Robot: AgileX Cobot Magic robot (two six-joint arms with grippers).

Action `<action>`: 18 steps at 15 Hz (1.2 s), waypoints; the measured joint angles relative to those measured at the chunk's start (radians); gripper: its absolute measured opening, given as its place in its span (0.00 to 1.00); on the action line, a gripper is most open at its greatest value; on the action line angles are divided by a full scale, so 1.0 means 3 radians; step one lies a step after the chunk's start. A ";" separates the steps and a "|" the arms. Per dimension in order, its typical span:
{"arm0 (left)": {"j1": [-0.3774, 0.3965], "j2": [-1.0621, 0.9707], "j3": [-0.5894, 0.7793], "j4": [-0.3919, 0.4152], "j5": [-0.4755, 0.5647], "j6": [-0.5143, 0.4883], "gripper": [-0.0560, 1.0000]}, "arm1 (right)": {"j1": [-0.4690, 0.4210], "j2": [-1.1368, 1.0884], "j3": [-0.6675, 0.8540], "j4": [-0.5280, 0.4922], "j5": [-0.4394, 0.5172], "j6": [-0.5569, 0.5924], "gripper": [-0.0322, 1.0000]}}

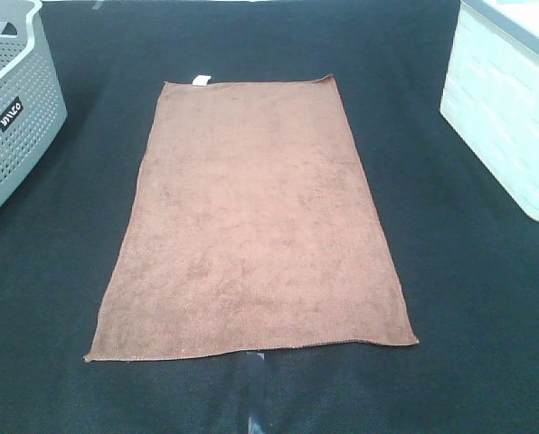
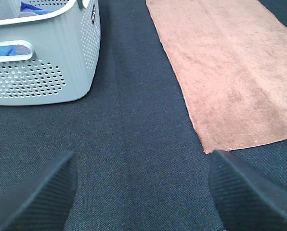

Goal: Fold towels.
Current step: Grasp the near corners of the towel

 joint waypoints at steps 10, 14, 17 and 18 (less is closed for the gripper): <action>0.0000 0.0000 0.0000 0.0000 0.0000 0.0000 0.74 | 0.0000 0.0000 0.0000 0.0000 0.0000 0.0000 0.79; 0.0000 0.0000 0.0000 0.0000 0.0000 0.0000 0.74 | 0.0000 0.0000 0.0000 0.0000 0.0000 0.0000 0.79; 0.0000 0.0000 0.0000 0.0000 0.0000 0.0000 0.74 | 0.0000 0.0000 0.0000 0.0000 0.0000 0.0000 0.79; 0.0000 0.0000 0.0000 0.0000 0.0000 0.0000 0.74 | 0.0000 0.0000 0.0000 0.0000 0.0000 0.0000 0.79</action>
